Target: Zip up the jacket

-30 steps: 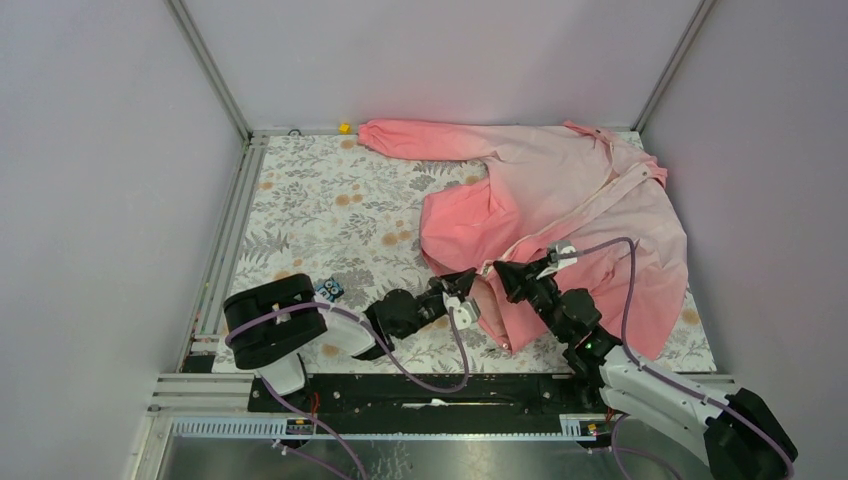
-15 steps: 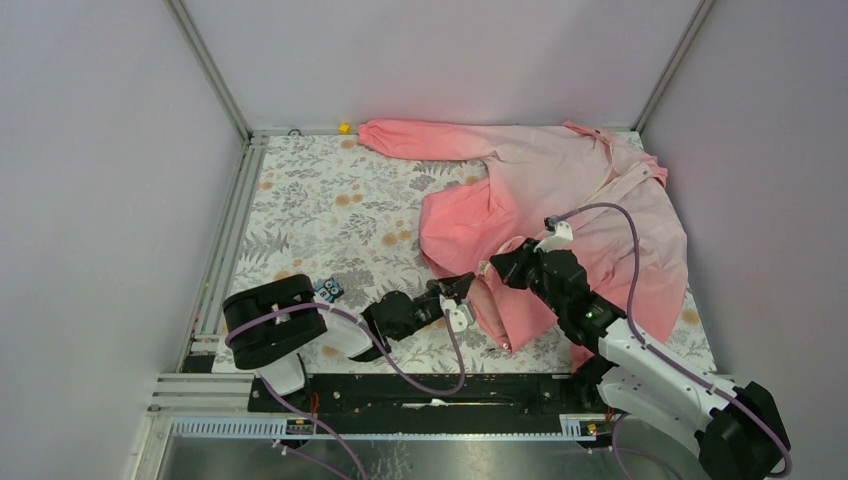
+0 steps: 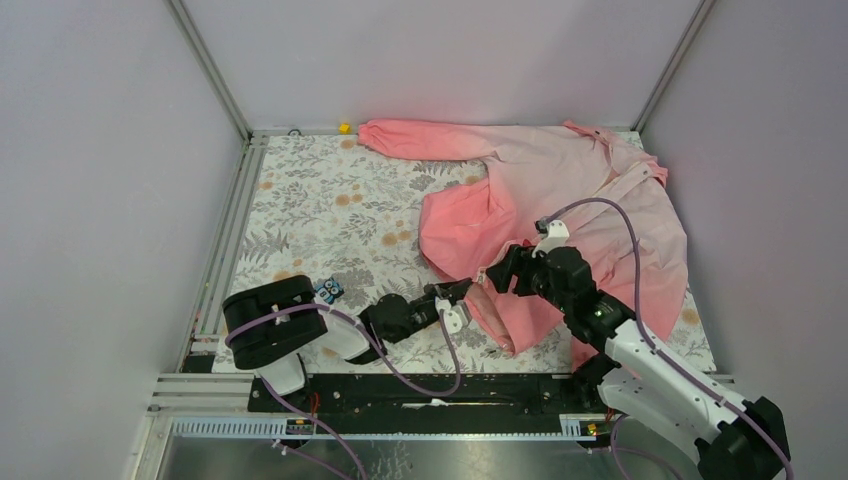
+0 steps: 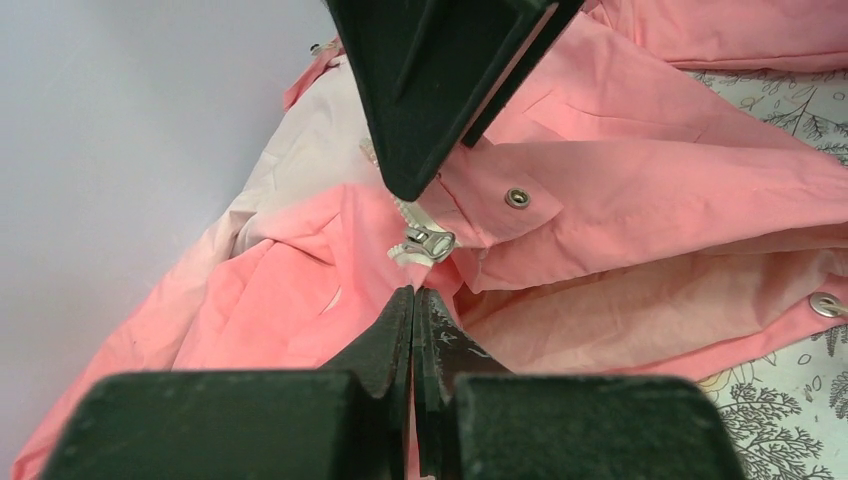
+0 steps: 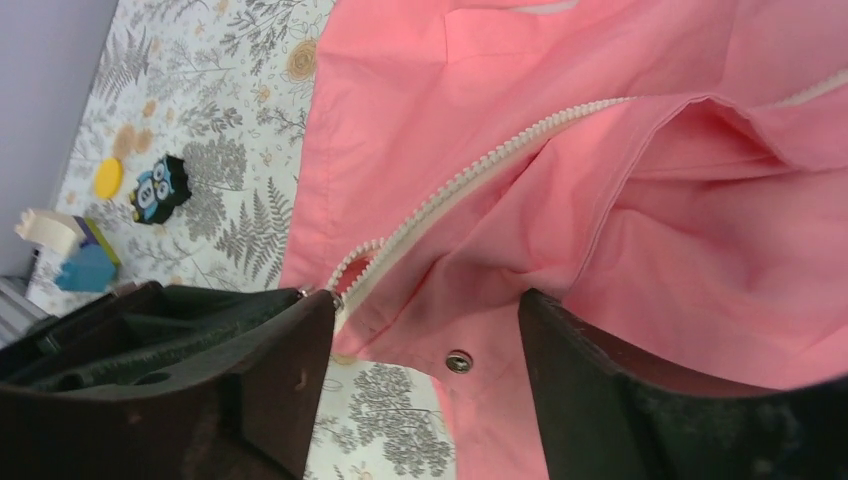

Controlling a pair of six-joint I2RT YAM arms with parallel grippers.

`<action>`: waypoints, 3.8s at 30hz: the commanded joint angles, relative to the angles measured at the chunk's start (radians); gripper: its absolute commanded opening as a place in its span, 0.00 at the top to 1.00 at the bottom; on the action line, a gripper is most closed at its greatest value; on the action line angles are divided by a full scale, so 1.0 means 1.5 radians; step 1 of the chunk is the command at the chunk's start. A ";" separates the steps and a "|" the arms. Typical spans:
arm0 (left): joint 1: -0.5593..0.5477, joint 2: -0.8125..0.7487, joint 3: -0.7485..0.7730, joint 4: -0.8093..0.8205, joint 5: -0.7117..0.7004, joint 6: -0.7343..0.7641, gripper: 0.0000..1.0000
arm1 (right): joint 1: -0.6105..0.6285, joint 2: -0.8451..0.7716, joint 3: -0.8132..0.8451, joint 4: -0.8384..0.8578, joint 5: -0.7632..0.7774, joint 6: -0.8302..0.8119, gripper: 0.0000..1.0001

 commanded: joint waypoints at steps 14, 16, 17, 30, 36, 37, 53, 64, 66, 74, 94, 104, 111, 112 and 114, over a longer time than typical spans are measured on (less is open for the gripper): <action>0.028 -0.043 -0.035 0.113 0.058 -0.075 1.00 | -0.005 -0.225 -0.196 0.364 -0.341 -0.455 0.30; 0.032 -0.044 -0.038 0.116 0.066 -0.081 1.00 | -0.005 -0.231 -0.221 0.406 -0.373 -0.492 0.35; 0.033 -0.045 -0.039 0.117 0.067 -0.082 1.00 | -0.005 -0.228 -0.229 0.424 -0.379 -0.505 0.36; 0.053 -0.046 -0.044 0.127 0.120 -0.111 1.00 | 0.001 -0.129 -0.260 0.523 -0.443 -0.717 0.43; 0.053 -0.048 -0.041 0.114 0.131 -0.111 1.00 | 0.001 -0.069 -0.249 0.543 -0.444 -0.766 0.48; 0.053 -0.049 -0.041 0.112 0.132 -0.112 1.00 | 0.002 -0.055 -0.247 0.554 -0.446 -0.769 0.48; 0.053 -0.048 -0.030 0.083 0.145 -0.108 1.00 | 0.001 -0.039 -0.241 0.579 -0.451 -0.786 0.53; 0.052 -0.051 -0.028 0.075 0.150 -0.107 1.00 | 0.002 0.000 -0.240 0.609 -0.455 -0.785 0.58; 0.053 -0.051 -0.028 0.073 0.152 -0.107 1.00 | 0.002 0.002 -0.242 0.621 -0.448 -0.781 0.60; 0.052 -0.052 -0.024 0.059 0.159 -0.104 1.00 | 0.001 0.004 -0.246 0.630 -0.439 -0.771 0.67; 0.052 -0.055 -0.024 0.056 0.162 -0.104 1.00 | 0.002 0.026 -0.238 0.611 -0.447 -0.772 0.75; 0.052 -0.055 -0.023 0.054 0.161 -0.102 1.00 | 0.002 0.028 -0.224 0.595 -0.425 -0.677 1.00; 0.051 -0.059 -0.022 0.048 0.158 -0.099 1.00 | 0.002 0.026 -0.211 0.590 -0.334 -0.482 1.00; 0.050 -0.059 -0.022 0.048 0.158 -0.098 1.00 | 0.003 0.022 -0.211 0.587 -0.296 -0.447 1.00; 0.049 -0.059 -0.023 0.048 0.156 -0.098 1.00 | 0.002 0.011 -0.199 0.546 -0.196 -0.363 1.00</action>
